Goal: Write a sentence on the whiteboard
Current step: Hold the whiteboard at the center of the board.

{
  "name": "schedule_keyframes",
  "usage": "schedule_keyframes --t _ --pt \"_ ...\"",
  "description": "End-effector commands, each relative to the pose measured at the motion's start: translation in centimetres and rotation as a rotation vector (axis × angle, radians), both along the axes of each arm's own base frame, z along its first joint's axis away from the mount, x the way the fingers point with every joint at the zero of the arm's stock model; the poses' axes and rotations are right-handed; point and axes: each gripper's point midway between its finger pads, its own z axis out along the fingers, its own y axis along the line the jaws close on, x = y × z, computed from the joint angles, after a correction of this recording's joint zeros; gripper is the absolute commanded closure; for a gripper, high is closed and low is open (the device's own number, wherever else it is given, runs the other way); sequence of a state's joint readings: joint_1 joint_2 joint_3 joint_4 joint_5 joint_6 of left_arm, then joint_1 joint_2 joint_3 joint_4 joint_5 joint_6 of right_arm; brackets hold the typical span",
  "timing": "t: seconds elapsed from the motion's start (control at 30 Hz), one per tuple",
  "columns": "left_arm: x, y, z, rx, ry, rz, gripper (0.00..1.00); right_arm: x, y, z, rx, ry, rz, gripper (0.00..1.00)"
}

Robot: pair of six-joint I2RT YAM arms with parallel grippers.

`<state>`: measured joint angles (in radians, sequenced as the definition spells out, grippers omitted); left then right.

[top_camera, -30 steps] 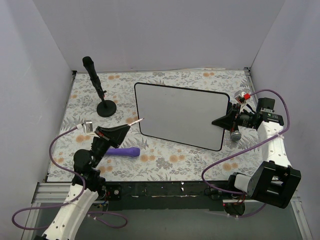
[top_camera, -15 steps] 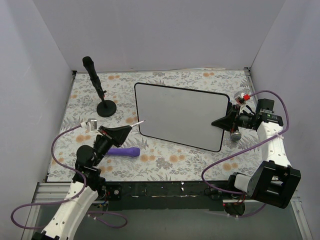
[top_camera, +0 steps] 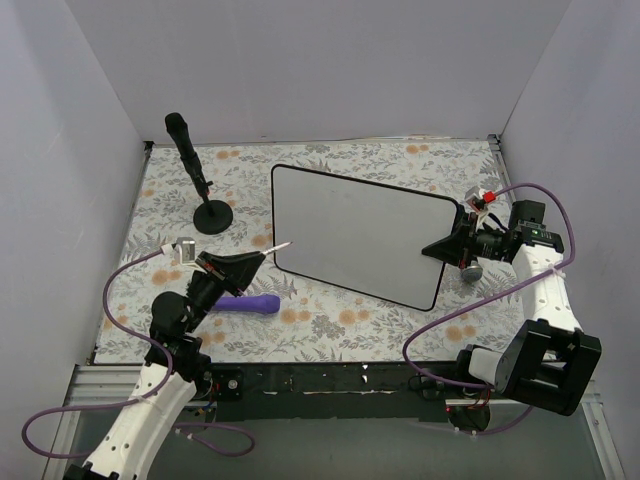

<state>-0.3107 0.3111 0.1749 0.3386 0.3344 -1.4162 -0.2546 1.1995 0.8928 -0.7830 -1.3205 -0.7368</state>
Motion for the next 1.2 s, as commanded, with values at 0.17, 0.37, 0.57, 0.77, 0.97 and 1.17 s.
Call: schedule_keyframes --t 0.17,0.37,0.57,0.77,0.97,1.17 --pt "-0.5 0.1 2.0 -0.015 -0.087 -0.007 1.00 0.7 -0.2 0.4 -0.034 -0.089 0.006 0.99" --pt "-0.7 -0.1 2.2 -0.012 -0.101 -0.021 1.00 1.1 -0.2 1.3 -0.016 -0.095 0.016 0.99" --pt "-1.0 -0.2 2.8 -0.023 -0.125 -0.031 1.00 2.8 -0.5 3.8 0.003 -0.107 0.044 0.99" --pt "-0.5 -0.4 2.6 -0.023 -0.106 -0.031 1.00 3.9 -0.7 3.7 -0.031 -0.052 0.050 0.99" --pt "0.5 -0.6 2.2 0.010 -0.079 -0.021 1.00 4.8 -0.2 3.4 -0.154 -0.117 -0.010 0.99" --pt "1.5 -0.4 1.7 0.033 -0.043 0.006 1.00 3.6 0.9 2.8 -0.141 -0.099 0.049 0.99"
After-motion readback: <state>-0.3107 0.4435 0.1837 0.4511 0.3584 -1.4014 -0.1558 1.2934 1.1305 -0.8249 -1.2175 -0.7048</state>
